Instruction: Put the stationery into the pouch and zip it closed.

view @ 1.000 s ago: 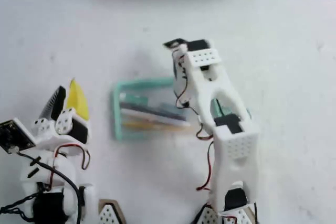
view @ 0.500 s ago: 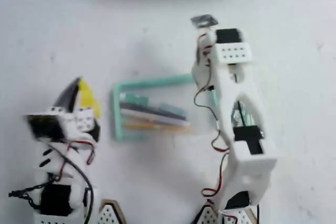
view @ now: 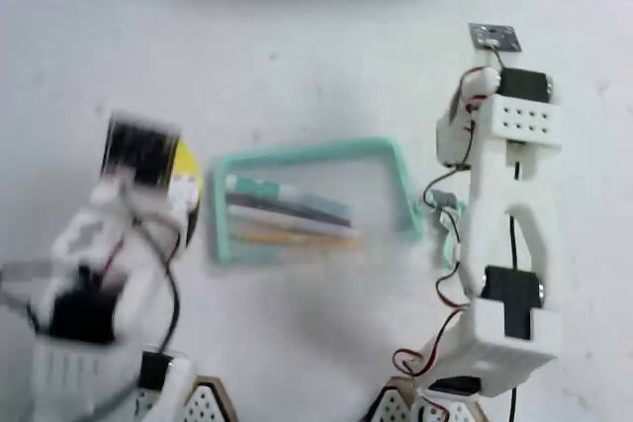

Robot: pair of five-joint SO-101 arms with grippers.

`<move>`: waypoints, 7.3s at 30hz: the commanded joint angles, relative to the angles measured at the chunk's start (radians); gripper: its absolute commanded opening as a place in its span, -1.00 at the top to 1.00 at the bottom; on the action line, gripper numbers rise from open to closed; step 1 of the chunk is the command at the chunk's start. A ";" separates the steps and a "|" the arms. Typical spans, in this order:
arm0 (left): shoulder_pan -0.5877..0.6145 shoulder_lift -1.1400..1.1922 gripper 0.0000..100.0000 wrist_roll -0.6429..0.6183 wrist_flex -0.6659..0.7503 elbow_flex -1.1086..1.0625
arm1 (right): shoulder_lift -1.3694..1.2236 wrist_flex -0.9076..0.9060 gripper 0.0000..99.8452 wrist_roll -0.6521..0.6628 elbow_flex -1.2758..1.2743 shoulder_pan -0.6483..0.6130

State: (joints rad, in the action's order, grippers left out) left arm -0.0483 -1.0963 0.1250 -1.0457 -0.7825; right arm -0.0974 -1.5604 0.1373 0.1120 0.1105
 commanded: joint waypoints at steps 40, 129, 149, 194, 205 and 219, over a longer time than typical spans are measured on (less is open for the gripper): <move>0.099 1.475 0.95 0.011 -0.051 0.611 | 0.077 0.410 0.97 0.249 -0.520 0.062; 0.125 -0.727 0.95 0.032 0.126 -0.887 | 1.893 0.849 0.96 0.075 -1.806 -0.332; 0.134 -0.731 0.95 0.034 -0.241 -0.911 | 1.893 0.294 0.97 0.068 -1.803 -0.332; 0.133 -0.731 0.95 0.034 -0.241 -0.911 | 1.894 0.294 0.96 0.072 -1.803 -0.334; 0.133 -0.731 0.95 0.034 -0.241 -0.911 | 1.894 0.294 0.96 0.072 -1.803 -0.334; 0.133 -0.731 0.95 0.034 -0.241 -0.911 | 1.894 0.294 0.96 0.072 -1.803 -0.334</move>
State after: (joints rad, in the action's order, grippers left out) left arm 0.0928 -1.8159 0.1695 -1.2804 -1.6955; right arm 1.7898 -1.2597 0.2125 -1.6832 -0.2225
